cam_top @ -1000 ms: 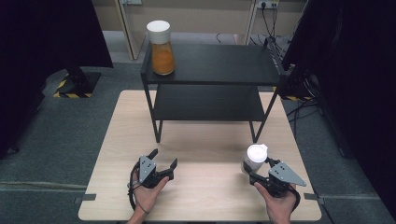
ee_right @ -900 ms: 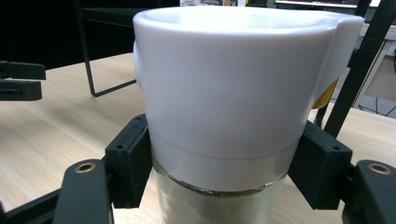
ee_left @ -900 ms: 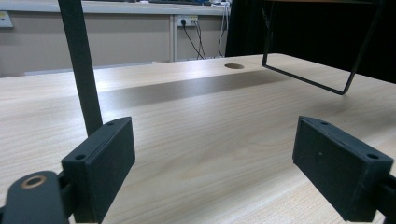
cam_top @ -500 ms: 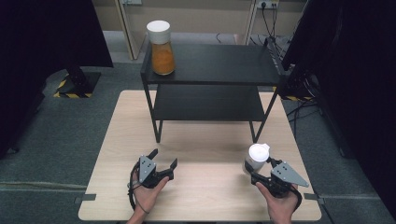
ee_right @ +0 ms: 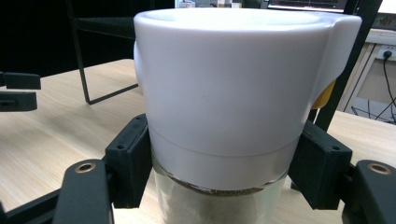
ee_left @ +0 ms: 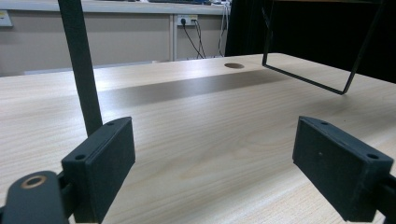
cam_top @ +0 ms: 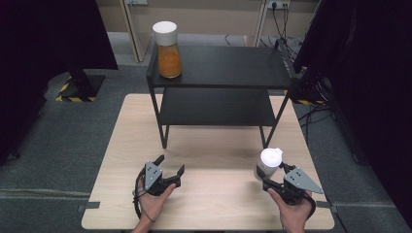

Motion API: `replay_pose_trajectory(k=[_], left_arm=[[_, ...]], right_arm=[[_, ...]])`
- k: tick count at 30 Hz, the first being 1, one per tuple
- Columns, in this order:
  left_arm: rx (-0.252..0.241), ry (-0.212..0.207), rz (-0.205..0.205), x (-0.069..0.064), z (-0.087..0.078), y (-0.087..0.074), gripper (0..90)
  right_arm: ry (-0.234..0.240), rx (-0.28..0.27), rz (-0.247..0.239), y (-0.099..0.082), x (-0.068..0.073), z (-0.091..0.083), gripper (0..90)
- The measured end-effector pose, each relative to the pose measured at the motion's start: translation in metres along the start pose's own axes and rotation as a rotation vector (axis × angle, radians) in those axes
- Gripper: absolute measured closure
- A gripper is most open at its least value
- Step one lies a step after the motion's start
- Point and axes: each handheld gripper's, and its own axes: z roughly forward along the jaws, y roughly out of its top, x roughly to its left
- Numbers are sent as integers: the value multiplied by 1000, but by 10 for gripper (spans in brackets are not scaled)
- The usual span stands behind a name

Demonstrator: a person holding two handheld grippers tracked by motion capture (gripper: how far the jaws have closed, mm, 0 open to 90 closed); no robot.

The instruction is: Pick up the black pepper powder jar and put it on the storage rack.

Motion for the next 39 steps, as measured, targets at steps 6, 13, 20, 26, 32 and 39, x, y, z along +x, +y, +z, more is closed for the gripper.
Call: replay_pose_trajectory(k=[6, 13, 20, 26, 32, 39], left_arm=[[-2, 3, -4, 0, 0, 0, 125], [-2, 3, -4, 0, 0, 0, 125], [-2, 4, -2, 0, 0, 0, 125], [-2, 3, -1, 0, 0, 0, 125], [-2, 3, -4, 0, 0, 0, 125], [-2, 3, -4, 0, 0, 0, 125]], right_arm=[[-9, -8, 2, 3, -1, -3, 306], [-16, -25, 1, 9, -3, -2, 306], [-22, -45, -17, 23, -3, -2, 306], [-21, -61, -30, 35, -4, -1, 306], [-24, -76, -44, 48, -7, 2, 306], [-34, -104, -50, 65, -9, 4, 306]])
